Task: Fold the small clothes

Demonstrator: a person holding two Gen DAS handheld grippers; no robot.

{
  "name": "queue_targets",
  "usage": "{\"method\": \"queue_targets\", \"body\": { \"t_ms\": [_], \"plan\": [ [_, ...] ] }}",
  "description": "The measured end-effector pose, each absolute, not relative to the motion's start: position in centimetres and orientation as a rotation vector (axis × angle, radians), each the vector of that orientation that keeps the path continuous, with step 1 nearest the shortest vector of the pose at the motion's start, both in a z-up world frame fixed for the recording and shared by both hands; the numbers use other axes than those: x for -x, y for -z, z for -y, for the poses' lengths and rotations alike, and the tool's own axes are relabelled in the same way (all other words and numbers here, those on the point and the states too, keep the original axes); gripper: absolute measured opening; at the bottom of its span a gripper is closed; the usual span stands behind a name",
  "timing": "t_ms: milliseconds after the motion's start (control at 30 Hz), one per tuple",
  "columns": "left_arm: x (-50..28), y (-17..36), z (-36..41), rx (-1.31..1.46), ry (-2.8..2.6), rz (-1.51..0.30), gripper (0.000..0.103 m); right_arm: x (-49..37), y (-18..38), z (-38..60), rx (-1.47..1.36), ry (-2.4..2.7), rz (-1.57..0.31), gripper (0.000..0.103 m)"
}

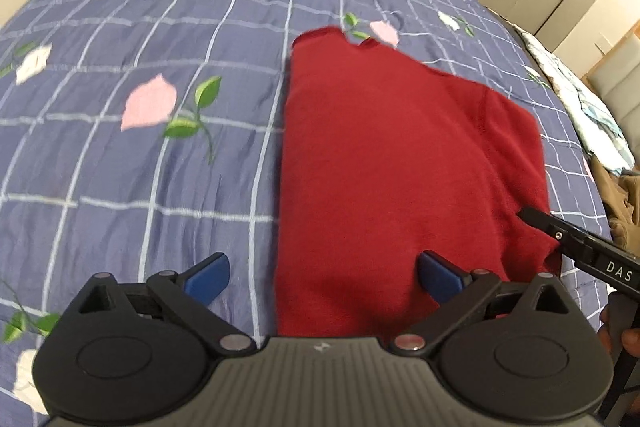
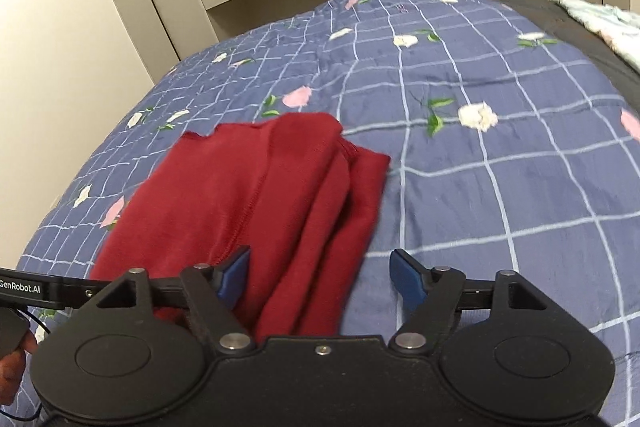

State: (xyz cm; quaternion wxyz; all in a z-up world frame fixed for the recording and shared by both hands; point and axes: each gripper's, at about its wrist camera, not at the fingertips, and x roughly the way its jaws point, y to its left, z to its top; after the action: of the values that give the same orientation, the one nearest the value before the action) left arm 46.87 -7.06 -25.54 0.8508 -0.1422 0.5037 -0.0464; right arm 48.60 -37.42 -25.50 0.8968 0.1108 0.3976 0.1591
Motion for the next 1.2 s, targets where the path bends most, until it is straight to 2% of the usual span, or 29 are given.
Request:
{"method": "queue_targets", "body": {
  "t_ms": [133,500,767,1200],
  "plan": [
    [-47.0,25.9,6.8,0.314,0.099,-1.064,0.103,-48.8,26.0,37.6,-0.243,-0.327,-0.826,0.081],
    [-46.1,24.2,6.7,0.310,0.129,-1.031,0.102,-51.7,23.2,37.4,-0.265,-0.342,-0.722,0.083],
    [-46.4,25.4,6.6,0.302,0.123,-1.066,0.103,-55.1,25.9,36.4,-0.199,-0.263,-0.805,0.079],
    [-46.4,25.4,6.6,0.308,0.124,-1.075,0.102,-54.6,25.8,37.2,-0.214,-0.269,-0.804,0.083]
  ]
}}
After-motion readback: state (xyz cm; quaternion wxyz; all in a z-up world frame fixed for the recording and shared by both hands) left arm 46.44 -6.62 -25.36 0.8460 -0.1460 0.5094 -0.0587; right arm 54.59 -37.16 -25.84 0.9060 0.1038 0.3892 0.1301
